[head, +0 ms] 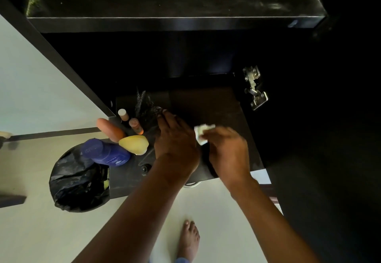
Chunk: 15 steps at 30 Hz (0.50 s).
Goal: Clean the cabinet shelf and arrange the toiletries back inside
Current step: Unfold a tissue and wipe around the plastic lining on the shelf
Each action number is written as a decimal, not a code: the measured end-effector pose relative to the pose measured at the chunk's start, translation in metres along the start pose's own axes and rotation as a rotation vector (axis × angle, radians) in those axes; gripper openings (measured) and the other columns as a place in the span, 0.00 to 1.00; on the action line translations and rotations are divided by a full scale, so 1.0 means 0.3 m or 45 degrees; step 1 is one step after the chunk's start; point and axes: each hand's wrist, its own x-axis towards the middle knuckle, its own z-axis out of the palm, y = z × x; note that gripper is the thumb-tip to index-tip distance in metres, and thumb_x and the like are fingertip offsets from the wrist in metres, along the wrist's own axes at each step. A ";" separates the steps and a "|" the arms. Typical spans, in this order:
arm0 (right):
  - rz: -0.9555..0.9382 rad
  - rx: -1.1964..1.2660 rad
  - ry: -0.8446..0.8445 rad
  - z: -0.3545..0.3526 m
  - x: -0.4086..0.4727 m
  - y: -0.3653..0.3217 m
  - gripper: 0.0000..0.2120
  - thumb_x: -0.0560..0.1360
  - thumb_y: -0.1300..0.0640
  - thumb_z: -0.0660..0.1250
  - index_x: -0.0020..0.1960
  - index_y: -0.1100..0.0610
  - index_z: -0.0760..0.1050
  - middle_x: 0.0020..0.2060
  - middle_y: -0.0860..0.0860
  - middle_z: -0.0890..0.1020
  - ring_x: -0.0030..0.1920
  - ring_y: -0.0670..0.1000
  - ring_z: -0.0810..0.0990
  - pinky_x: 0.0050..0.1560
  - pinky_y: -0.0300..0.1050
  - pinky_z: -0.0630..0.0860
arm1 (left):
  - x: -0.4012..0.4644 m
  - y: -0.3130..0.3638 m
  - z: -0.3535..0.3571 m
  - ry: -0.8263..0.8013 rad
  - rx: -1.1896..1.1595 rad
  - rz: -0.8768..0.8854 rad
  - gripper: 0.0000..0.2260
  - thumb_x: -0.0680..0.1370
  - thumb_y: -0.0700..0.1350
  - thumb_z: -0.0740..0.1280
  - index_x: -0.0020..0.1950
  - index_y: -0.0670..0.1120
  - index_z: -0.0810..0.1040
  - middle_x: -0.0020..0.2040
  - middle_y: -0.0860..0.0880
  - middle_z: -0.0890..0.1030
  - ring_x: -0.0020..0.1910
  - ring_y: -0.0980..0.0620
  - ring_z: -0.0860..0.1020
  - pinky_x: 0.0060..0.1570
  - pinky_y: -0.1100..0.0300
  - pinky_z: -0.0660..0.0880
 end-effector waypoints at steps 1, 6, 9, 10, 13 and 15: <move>-0.004 -0.001 0.009 0.006 0.042 0.002 0.19 0.62 0.69 0.67 0.47 0.53 0.87 0.47 0.49 0.87 0.46 0.55 0.85 0.46 0.45 0.82 | 0.002 -0.001 0.008 -0.002 0.006 0.001 0.42 0.78 0.42 0.67 0.82 0.33 0.43 0.82 0.31 0.42 0.82 0.31 0.44 0.79 0.45 0.56; -0.094 0.032 -0.040 0.014 0.075 -0.022 0.19 0.62 0.72 0.70 0.46 0.54 0.87 0.47 0.50 0.87 0.46 0.55 0.85 0.45 0.47 0.83 | 0.019 -0.011 0.031 -0.059 0.102 0.008 0.52 0.74 0.46 0.76 0.82 0.34 0.41 0.81 0.30 0.40 0.82 0.31 0.42 0.81 0.44 0.53; -0.156 0.114 -0.088 -0.003 -0.056 -0.025 0.18 0.63 0.70 0.71 0.46 0.51 0.87 0.49 0.46 0.87 0.47 0.50 0.84 0.49 0.42 0.81 | 0.016 -0.013 0.028 -0.075 0.124 0.020 0.56 0.72 0.48 0.78 0.81 0.34 0.38 0.81 0.30 0.37 0.82 0.31 0.40 0.81 0.44 0.52; -0.180 0.135 -0.108 -0.014 -0.110 -0.024 0.18 0.64 0.70 0.71 0.46 0.50 0.87 0.49 0.44 0.87 0.48 0.49 0.83 0.52 0.39 0.79 | 0.015 -0.014 0.026 -0.076 0.137 0.026 0.57 0.72 0.49 0.79 0.81 0.34 0.38 0.81 0.30 0.37 0.82 0.31 0.40 0.81 0.44 0.52; -0.172 0.128 -0.127 -0.059 -0.250 0.002 0.19 0.65 0.71 0.74 0.48 0.51 0.87 0.51 0.43 0.86 0.50 0.48 0.83 0.55 0.36 0.77 | -0.013 -0.009 0.021 0.000 0.095 0.031 0.51 0.75 0.45 0.75 0.82 0.35 0.39 0.82 0.32 0.38 0.82 0.33 0.41 0.81 0.44 0.53; -0.097 0.055 -0.096 -0.084 -0.284 0.048 0.21 0.63 0.72 0.76 0.50 0.52 0.87 0.52 0.45 0.86 0.50 0.50 0.84 0.54 0.40 0.79 | -0.067 0.000 0.036 0.140 0.064 0.083 0.46 0.78 0.41 0.70 0.82 0.35 0.39 0.82 0.33 0.39 0.83 0.35 0.41 0.81 0.46 0.51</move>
